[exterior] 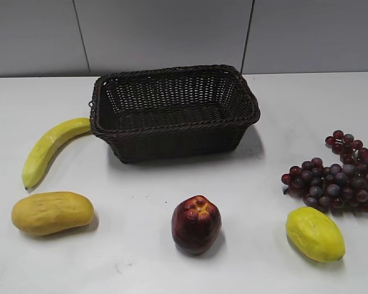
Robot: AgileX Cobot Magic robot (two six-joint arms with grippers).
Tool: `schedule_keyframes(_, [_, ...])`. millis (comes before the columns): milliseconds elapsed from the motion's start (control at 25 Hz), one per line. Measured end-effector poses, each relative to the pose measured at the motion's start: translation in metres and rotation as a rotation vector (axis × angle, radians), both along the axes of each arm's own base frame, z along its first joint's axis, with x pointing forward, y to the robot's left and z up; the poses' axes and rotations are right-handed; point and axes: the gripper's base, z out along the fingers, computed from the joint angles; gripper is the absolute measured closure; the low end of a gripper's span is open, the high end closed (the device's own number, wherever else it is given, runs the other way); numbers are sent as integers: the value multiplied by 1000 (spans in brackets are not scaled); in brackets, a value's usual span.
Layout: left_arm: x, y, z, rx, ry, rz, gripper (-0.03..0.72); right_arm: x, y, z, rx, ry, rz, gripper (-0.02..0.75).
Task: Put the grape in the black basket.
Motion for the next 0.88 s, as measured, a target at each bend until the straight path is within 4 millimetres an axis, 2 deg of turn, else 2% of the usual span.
schedule_keyframes(600, [0, 0, 0, 0, 0, 0, 471, 0, 0, 0, 0, 1, 0, 269])
schedule_keyframes(720, [0, 0, 0, 0, 0, 0, 471, 0, 0, 0, 0, 0, 0, 212])
schedule_keyframes(800, [0, 0, 0, 0, 0, 0, 471, 0, 0, 0, -1, 0, -1, 133])
schedule_keyframes(880, [0, 0, 0, 0, 0, 0, 471, 0, 0, 0, -4, -4, -3, 88])
